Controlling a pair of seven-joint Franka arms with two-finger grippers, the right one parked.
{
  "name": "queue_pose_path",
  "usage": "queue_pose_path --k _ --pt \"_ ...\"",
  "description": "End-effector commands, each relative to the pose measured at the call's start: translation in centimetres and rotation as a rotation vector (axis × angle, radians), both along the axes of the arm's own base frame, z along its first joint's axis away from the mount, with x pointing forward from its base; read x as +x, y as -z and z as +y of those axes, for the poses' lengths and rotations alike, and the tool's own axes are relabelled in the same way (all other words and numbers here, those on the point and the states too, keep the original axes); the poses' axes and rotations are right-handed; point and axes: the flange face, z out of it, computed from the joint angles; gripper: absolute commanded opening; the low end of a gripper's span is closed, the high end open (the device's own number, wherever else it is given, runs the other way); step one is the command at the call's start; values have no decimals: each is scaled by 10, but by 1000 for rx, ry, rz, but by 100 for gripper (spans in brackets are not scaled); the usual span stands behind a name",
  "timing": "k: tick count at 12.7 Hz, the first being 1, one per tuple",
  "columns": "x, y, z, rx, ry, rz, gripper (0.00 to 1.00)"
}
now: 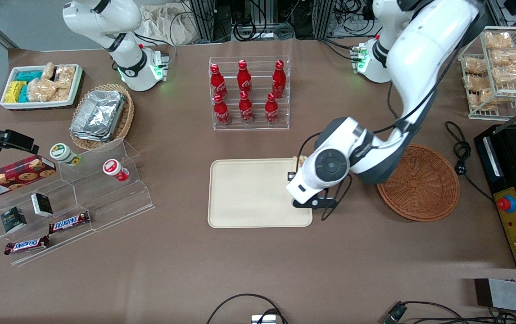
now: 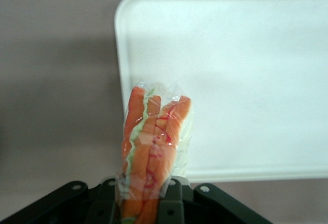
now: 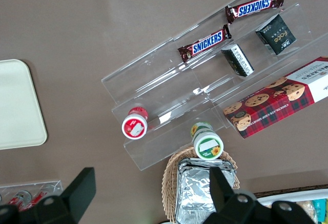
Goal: Place sandwich from basket to tray
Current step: 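Carry the sandwich with the left gripper over to the cream tray, then lower the sandwich onto the tray and open the left gripper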
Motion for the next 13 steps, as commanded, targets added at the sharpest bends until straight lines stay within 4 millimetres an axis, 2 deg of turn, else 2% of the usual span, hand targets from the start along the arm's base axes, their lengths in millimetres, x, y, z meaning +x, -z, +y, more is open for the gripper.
queue_pose_path --k 1,3,4,5,6,7,9,10,12,13 --pt "8 25 -8 19 -26 -9 0" --pt "9 36 -14 2 -51 -22 0" --pt "11 37 -15 4 -50 -36 17" --pt "13 35 -13 3 -53 -40 60" --pt "17 29 -10 -1 -60 -48 93" --pt "19 20 -9 7 -59 -61 100" --pt "20 8 -5 20 -60 -58 100" --pt "21 -4 -3 26 -63 -62 100" --pt "19 -34 12 86 -69 -18 100" --pt "24 -58 26 100 -80 -27 100"
